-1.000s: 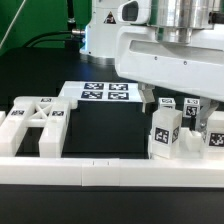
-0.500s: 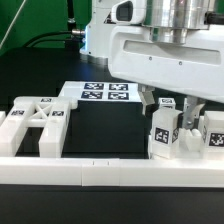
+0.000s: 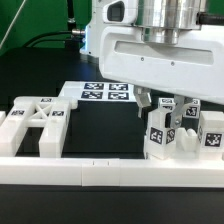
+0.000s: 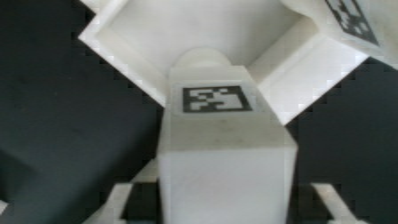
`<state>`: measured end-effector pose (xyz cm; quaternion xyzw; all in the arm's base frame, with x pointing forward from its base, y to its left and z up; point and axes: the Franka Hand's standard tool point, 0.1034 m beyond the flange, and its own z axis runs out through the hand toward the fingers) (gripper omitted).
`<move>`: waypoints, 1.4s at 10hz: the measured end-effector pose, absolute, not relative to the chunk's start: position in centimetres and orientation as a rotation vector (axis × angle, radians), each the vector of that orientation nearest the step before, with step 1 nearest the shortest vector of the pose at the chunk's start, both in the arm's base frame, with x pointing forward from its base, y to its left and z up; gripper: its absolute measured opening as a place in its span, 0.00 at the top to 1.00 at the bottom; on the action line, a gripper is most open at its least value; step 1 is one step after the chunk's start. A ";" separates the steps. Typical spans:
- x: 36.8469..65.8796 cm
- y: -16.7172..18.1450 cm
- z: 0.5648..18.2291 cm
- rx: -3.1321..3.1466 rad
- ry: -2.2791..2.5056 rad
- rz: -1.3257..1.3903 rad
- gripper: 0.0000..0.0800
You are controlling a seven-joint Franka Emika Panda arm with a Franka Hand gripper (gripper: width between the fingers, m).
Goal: Assemble chair
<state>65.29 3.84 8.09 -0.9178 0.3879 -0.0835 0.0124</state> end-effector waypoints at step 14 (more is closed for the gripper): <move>64.6 4.6 7.9 -2.176 2.159 -0.170 0.41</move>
Offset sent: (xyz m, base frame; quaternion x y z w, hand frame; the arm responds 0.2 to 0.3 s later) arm -0.0086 0.0122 0.0010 -0.0401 -0.0229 0.2110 0.9764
